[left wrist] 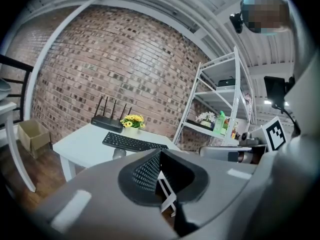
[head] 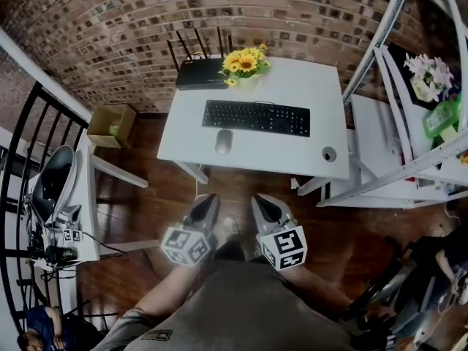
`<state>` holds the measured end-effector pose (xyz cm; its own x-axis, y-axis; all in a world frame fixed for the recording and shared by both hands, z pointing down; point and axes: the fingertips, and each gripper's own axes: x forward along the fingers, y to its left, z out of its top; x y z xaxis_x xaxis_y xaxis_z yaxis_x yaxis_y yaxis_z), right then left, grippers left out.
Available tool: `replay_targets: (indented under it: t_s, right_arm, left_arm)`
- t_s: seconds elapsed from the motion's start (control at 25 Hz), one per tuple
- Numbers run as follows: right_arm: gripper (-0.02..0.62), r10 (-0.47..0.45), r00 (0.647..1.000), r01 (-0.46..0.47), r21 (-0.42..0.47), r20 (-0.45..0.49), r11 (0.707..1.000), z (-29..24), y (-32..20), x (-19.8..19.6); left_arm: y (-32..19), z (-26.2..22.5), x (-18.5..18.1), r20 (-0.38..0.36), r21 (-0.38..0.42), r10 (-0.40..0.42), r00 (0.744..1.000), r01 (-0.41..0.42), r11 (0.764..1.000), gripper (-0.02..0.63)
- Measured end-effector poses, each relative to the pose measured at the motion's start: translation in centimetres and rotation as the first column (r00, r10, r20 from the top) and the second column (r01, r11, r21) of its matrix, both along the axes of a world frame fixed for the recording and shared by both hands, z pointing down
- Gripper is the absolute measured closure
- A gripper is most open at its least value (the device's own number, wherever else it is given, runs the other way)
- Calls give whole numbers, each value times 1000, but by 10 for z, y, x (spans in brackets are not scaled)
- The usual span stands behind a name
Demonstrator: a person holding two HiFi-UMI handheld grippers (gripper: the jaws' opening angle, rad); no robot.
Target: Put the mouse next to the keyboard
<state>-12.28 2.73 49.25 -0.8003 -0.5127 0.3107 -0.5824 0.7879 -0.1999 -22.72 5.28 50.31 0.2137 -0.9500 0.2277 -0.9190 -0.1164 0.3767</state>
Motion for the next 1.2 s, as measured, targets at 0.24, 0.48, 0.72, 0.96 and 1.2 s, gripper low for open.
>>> replay_targets:
  t_s: [0.24, 0.48, 0.72, 0.96, 1.2]
  right_arm:
    - [581, 47, 998, -48, -19, -48, 999, 13, -53, -21]
    - [581, 103, 988, -108, -37, -115, 994, 27, -103, -48]
    - [581, 181, 970, -194, -67, -160, 979, 39, -132, -54]
    - [581, 191, 965, -209, -82, -181, 975, 51, -154, -52]
    - [581, 166, 969, -184, -84, -184, 979, 56, -174, -46]
  left_arm:
    - [-55, 23, -29, -2, -36, 48, 999, -48, 998, 604]
    - [-103, 48, -51, -20, -85, 120, 993, -121, 989, 604]
    - [-132, 72, -68, -33, -140, 171, 985, -174, 975, 604]
    - [-151, 104, -75, 0, -218, 164, 987, -160, 963, 604]
    - [-163, 133, -71, 43, -275, 150, 988, -132, 952, 603]
